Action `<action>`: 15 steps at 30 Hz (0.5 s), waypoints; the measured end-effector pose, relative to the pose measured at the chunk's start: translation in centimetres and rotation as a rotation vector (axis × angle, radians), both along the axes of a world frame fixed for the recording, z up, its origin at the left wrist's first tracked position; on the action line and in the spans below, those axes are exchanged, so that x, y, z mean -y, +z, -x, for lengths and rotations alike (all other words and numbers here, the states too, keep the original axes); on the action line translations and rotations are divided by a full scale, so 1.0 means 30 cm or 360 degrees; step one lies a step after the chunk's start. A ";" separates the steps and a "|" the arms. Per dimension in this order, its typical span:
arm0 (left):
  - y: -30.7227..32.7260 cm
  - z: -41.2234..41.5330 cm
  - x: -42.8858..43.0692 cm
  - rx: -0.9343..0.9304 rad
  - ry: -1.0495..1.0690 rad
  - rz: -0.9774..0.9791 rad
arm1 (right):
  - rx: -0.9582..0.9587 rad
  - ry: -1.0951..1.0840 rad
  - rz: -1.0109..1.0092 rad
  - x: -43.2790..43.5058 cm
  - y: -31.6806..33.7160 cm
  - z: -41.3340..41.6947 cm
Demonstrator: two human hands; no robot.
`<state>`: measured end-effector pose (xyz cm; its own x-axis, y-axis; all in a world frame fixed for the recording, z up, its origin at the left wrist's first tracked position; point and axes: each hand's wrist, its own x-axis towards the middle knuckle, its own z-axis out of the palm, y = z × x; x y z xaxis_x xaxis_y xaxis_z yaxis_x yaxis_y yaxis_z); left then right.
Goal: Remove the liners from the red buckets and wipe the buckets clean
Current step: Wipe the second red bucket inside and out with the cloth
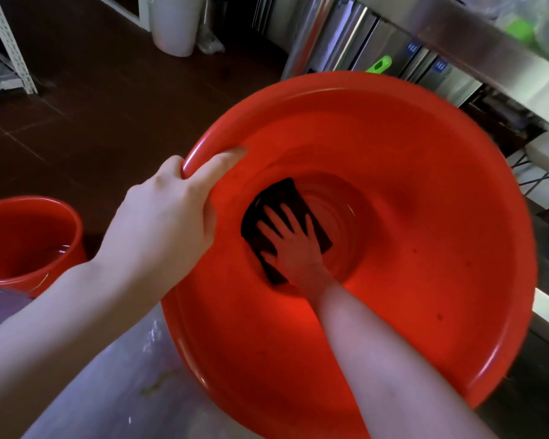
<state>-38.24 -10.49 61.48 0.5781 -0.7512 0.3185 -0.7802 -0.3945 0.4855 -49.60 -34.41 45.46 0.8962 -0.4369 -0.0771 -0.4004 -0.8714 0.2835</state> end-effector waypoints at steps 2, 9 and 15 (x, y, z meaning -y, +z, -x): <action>0.004 0.022 0.001 0.0021 0.0032 0.0007 | 0.0110 -0.0145 0.0003 0.039 0.048 -0.015; 0.016 0.085 -0.015 0.0049 0.0091 0.0041 | 0.0073 -0.0521 -0.0023 0.148 0.182 0.160; 0.023 0.110 -0.017 0.0022 0.0099 0.0068 | -0.0112 -0.0781 -0.0208 0.070 0.160 0.275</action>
